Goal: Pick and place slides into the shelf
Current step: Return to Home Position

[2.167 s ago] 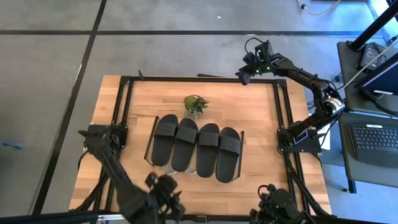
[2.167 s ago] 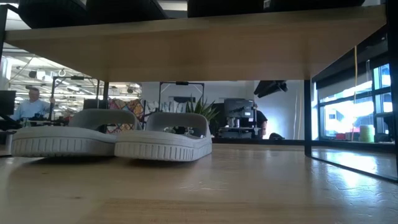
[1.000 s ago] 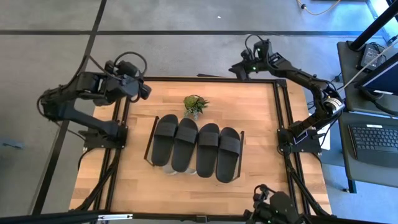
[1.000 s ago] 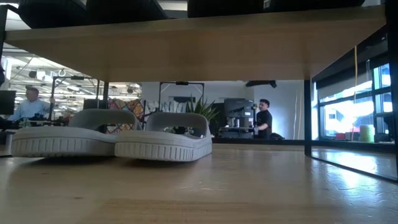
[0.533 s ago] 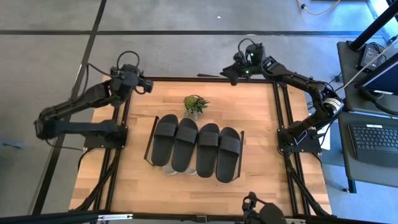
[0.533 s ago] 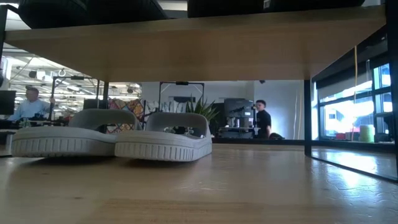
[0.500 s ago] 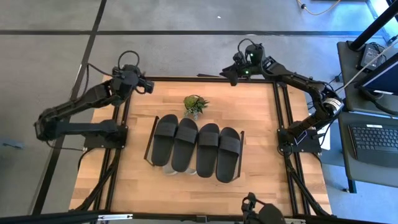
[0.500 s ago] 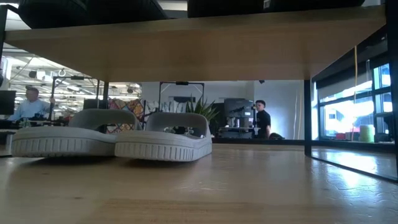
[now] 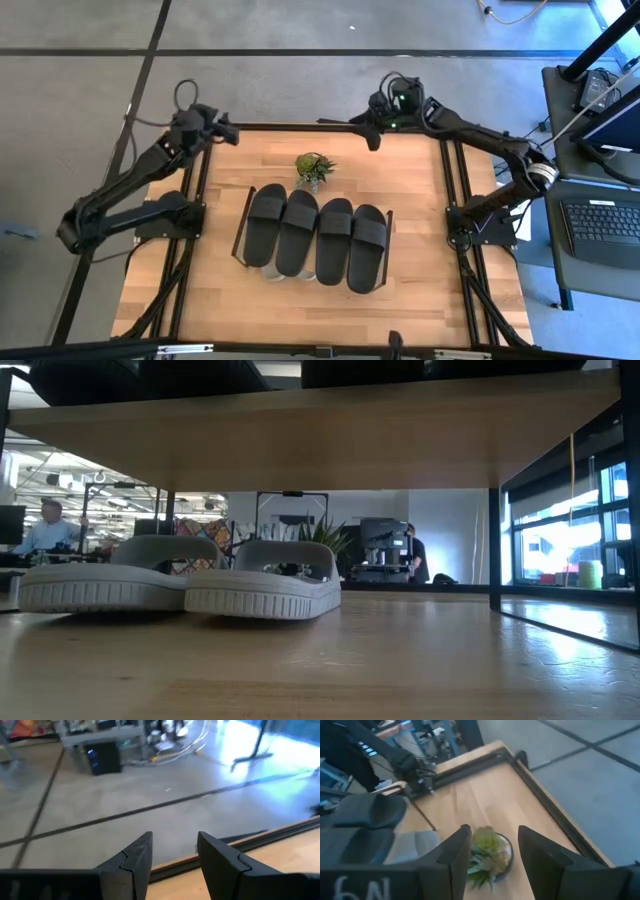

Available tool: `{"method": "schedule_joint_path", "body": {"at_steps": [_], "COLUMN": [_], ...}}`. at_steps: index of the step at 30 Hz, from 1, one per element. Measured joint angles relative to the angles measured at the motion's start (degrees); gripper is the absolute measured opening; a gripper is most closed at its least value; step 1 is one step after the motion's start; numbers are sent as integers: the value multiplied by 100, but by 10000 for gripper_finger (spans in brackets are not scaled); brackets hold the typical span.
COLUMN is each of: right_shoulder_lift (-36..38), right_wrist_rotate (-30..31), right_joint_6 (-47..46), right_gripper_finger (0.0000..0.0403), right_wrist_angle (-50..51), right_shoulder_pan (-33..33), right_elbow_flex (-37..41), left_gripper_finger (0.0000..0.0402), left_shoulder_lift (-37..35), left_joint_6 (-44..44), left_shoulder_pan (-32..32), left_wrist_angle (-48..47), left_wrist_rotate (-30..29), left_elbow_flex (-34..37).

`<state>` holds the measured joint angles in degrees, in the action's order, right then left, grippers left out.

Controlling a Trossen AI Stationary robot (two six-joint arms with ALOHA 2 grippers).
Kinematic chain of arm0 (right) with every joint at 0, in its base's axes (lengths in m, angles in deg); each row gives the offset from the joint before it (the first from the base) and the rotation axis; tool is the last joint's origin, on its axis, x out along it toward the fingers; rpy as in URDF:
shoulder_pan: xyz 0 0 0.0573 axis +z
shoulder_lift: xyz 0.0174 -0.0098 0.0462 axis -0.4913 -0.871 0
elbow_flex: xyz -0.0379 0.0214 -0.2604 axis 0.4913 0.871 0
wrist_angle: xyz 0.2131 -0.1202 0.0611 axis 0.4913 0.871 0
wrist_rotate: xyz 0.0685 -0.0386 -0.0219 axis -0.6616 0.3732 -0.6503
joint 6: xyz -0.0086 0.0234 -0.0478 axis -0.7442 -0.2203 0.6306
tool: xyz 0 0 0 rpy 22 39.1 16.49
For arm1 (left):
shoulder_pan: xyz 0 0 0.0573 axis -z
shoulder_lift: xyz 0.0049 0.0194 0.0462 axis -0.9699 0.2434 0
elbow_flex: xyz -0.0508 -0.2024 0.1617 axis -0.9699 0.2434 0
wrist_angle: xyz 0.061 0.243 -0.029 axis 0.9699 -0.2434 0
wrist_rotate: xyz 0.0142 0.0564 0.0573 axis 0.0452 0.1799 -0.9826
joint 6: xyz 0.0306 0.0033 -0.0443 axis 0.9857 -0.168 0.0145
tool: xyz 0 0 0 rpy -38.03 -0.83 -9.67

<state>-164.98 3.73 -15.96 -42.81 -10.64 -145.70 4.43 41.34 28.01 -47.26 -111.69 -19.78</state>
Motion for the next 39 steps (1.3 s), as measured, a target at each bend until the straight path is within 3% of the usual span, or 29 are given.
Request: {"method": "schedule_joint_path", "body": {"at_steps": [10,17,27,39], "right_shoulder_lift": [821,1651,3124,3830], "right_wrist_rotate": [99,274,372,372], "right_joint_6": [486,-111,-563,-516], "right_gripper_finger": [165,165,165,165], "right_wrist_angle": [17,-546,-1811,-2240], "right_shoulder_pan": [367,419,422,421], "right_elbow_flex": [128,1027,2433,2920], "left_gripper_finger": [147,147,147,147], "left_shoulder_lift": [-1533,-2409,-3253,-4210], "left_joint_6": [-275,-304,-441,-954], "left_shoulder_pan": [-2,-2,0,-2], "left_wrist_angle": [-315,-876,-1584,-2120], "left_wrist_rotate": [128,126,198,203], "left_elbow_flex": [375,384,384,379]}}
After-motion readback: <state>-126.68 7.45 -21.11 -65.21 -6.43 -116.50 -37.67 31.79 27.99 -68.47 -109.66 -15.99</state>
